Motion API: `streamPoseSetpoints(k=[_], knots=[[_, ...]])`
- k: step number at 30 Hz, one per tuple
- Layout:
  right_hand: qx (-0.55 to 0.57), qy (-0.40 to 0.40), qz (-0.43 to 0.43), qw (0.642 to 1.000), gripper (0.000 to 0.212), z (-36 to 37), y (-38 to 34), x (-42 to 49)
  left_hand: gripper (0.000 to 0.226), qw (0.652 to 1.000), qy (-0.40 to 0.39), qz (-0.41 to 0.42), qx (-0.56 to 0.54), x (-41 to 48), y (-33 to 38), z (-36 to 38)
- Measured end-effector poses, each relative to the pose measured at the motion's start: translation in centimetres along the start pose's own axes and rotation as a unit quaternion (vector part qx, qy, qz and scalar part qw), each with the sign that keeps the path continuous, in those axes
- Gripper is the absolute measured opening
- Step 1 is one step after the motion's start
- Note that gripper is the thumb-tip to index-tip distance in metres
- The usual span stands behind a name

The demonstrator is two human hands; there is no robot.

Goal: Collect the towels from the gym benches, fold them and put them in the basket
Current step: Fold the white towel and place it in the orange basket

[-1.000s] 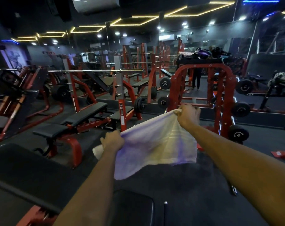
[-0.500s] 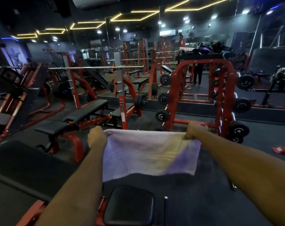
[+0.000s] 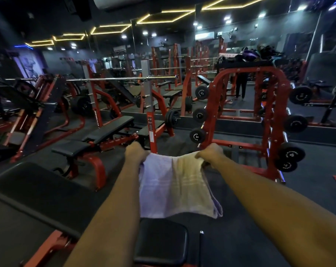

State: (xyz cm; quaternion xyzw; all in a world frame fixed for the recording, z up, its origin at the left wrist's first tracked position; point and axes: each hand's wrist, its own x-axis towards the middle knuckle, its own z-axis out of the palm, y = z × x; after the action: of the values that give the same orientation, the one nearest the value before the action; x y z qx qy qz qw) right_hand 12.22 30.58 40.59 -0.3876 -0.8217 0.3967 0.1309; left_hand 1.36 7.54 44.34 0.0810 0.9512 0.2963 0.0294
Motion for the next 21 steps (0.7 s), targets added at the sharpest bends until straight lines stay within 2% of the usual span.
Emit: streamPoseSetpoints(k=[2,4,6,9,13,17,21], knots=[[0.027,-0.042,-0.029,0.998,0.035,1.0,-1.8,-1.1,0.025,0.996,-0.045,0.063,-0.05,-0.6,1.9,0.8],[0.048,-0.083,-0.071,0.993,0.023,1.6,-3.0,-1.6,0.034,0.986,-0.084,0.118,-0.085,-0.8,3.0,1.6],[0.059,-0.1,-0.116,0.986,0.017,1.9,-3.8,-1.9,0.037,0.978,-0.104,0.155,-0.095,-1.0,3.5,2.1],[0.075,-0.124,-0.164,0.976,0.019,2.1,-4.4,-2.1,0.034,0.972,-0.109,0.182,-0.103,-1.0,3.9,2.5],[0.026,-0.111,-0.229,0.967,0.021,1.7,-4.8,-2.4,0.033,0.972,-0.077,0.206,-0.084,-0.9,4.1,2.5],[0.002,-0.08,-0.252,0.965,0.027,1.2,-4.5,-2.4,0.036,0.966,-0.093,0.183,-0.155,-0.9,4.5,1.7],[0.059,-0.167,-0.252,0.951,0.038,1.0,-4.4,-3.0,0.03,0.958,-0.137,0.194,-0.164,-1.2,5.4,1.0]])
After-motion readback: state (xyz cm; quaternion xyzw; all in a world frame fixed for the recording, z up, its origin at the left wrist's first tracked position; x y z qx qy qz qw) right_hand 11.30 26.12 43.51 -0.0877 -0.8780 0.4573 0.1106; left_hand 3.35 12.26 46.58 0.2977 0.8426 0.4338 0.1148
